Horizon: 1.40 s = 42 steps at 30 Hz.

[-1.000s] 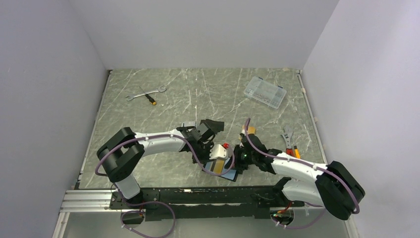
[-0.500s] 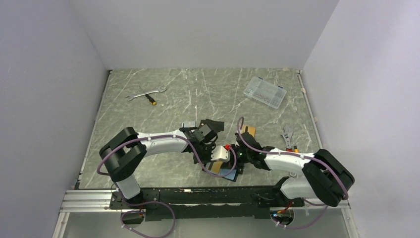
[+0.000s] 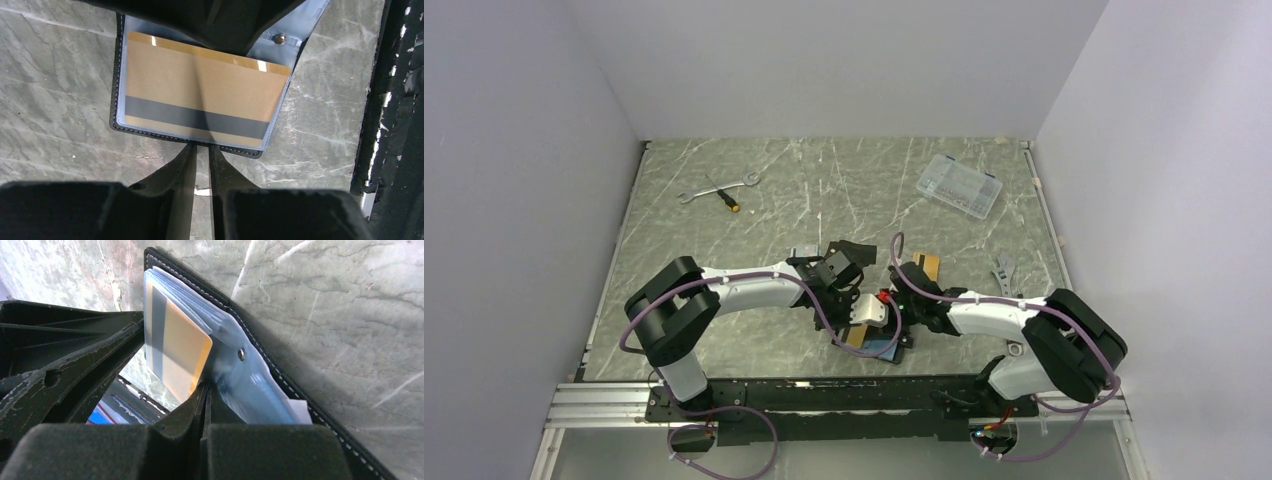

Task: Put the credit cards into the card holder
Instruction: Insert the credit card into the card holder.

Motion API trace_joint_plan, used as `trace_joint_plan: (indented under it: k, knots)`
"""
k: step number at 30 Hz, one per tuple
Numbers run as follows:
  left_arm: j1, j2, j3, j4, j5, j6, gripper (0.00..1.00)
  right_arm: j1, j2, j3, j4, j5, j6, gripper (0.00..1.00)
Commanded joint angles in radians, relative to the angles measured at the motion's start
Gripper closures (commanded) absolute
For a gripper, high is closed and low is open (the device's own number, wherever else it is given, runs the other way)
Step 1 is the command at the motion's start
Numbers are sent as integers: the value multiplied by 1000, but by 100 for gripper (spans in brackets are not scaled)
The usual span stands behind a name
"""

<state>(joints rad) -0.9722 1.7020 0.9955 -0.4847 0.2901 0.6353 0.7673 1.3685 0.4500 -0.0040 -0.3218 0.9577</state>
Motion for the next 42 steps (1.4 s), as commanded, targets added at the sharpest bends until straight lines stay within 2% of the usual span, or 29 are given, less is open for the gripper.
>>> trace_joint_plan:
  k: [1, 9, 22, 30, 34, 39, 40, 42]
  knots:
    - [-3, 6, -9, 38, -6, 9, 81, -21, -57, 47, -65, 21, -57, 100]
    - [42, -40, -11, 35, 0, 0, 81, -73, -130, 0, -103, 11, -56, 100]
    - [42, -46, -7, 28, 6, -2, 81, -59, -2, 69, -59, -9, -65, 100]
    - [51, -82, -17, 25, 30, 4, 82, -54, 110, 193, -43, -41, -109, 100]
    - [83, -100, -15, 21, 37, 2, 82, -52, 128, 232, -75, -44, -119, 100]
    - [150, -160, 11, -1, 36, -1, 80, -72, 43, 246, -188, -13, -141, 100]
    - [157, -176, 19, -7, 30, 0, 79, -86, 8, 251, -218, -7, -147, 98]
    - [161, -204, 36, -17, 6, 4, 72, -128, -50, 260, -272, 8, -164, 81]
